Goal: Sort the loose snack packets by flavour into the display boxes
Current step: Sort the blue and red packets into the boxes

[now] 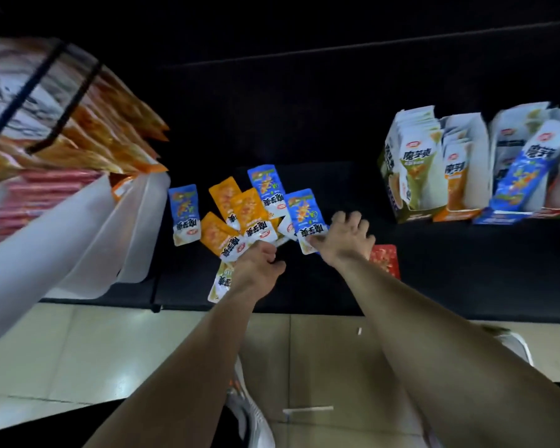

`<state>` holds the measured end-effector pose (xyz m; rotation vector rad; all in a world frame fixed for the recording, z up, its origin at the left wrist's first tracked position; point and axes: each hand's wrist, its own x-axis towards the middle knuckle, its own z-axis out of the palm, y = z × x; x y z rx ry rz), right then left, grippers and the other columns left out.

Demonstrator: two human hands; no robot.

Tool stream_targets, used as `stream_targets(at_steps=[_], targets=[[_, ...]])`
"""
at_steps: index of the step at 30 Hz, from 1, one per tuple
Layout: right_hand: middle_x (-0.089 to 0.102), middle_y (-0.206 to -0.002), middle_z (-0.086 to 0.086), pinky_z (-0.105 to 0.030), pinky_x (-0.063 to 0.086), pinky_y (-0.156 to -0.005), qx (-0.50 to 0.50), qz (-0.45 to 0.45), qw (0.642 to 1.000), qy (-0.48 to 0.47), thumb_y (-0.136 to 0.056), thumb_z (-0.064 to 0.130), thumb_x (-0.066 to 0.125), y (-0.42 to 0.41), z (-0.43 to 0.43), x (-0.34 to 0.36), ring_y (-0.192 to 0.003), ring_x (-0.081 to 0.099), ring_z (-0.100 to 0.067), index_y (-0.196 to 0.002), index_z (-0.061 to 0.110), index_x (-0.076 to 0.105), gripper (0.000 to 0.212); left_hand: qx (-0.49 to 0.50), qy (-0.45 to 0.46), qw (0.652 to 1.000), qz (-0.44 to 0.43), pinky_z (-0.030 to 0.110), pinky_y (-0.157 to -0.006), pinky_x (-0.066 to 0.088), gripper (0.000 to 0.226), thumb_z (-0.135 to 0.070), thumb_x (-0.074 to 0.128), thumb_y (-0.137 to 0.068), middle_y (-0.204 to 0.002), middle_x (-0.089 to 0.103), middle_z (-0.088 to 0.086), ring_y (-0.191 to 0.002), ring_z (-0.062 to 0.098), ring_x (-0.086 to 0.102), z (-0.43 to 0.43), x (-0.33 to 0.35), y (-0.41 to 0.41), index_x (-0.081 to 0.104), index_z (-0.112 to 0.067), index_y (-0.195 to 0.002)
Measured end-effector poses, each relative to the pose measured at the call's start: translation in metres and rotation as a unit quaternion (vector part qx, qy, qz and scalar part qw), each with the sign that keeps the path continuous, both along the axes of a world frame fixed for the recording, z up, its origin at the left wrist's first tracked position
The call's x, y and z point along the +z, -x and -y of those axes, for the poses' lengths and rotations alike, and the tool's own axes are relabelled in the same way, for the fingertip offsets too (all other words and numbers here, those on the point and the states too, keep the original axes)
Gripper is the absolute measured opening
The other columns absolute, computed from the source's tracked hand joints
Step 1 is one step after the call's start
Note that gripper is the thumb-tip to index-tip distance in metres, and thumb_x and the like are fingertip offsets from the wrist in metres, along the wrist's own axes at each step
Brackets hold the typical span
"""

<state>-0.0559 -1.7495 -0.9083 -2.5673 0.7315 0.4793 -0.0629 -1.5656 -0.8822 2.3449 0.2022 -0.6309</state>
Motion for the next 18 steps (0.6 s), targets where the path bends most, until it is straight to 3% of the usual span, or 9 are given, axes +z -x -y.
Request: stream_targets(at_steps=[4, 7, 10, 15, 18], targets=[[0.04, -0.139, -0.011, -0.045, 0.036, -0.104, 0.021, 0.011, 1.0, -0.016, -0.066, 0.056, 0.083, -0.014, -0.002, -0.004, -0.129, 0.038, -0.033, -0.13, 0.012, 0.049, 0.086, -0.006, 0.029, 0.999, 0.016, 0.02, -0.079, 0.044, 0.031, -0.024, 0.072, -0.088, -0.108, 0.064, -0.006, -0.098, 0.012, 0.06, 0.012, -0.001, -0.013, 0.061, -0.018, -0.117], [0.058, -0.119, -0.005, -0.043, 0.039, -0.093, 0.06, 0.087, 0.994, -0.012, -0.078, 0.041, 0.077, -0.013, 0.015, 0.005, -0.113, 0.054, -0.03, -0.115, 0.018, 0.054, 0.049, 0.022, 0.058, 0.998, 0.017, 0.021, -0.082, 0.046, 0.028, -0.021, 0.072, -0.089, -0.111, 0.066, -0.004, -0.099, 0.013, 0.062, 0.014, -0.002, -0.019, 0.062, -0.019, -0.115], [0.069, -0.1, -0.004, -0.038, 0.048, -0.083, 0.061, 0.094, 0.991, -0.069, -0.088, 0.025, 0.067, -0.012, 0.044, 0.021, -0.096, 0.065, -0.03, -0.106, 0.023, 0.056, 0.021, 0.036, 0.072, 0.997, 0.018, 0.023, -0.085, 0.049, 0.027, -0.021, 0.072, -0.089, -0.107, 0.066, -0.005, -0.1, 0.013, 0.063, 0.014, -0.002, -0.022, 0.062, -0.019, -0.114], [0.067, -0.083, 0.0, -0.032, 0.049, -0.067, 0.073, 0.109, 0.985, -0.112, -0.091, 0.021, 0.062, -0.011, 0.076, 0.043, -0.076, 0.066, -0.023, -0.092, 0.028, 0.061, 0.007, 0.048, 0.071, 0.995, 0.047, 0.022, -0.078, 0.047, 0.027, -0.023, 0.072, -0.089, -0.104, 0.064, -0.009, -0.102, 0.013, 0.063, 0.016, 0.006, -0.02, 0.06, -0.022, -0.113], [0.066, -0.083, 0.005, -0.029, 0.048, -0.063, 0.096, 0.143, 0.969, -0.175, -0.092, 0.02, 0.066, -0.013, 0.086, 0.061, -0.073, 0.064, -0.015, -0.088, 0.029, 0.063, 0.01, 0.032, 0.07, 0.992, 0.1, 0.027, -0.082, 0.05, 0.044, -0.03, 0.076, -0.085, -0.114, 0.057, -0.013, -0.112, 0.013, 0.057, 0.023, 0.018, -0.021, 0.052, -0.03, -0.121]])
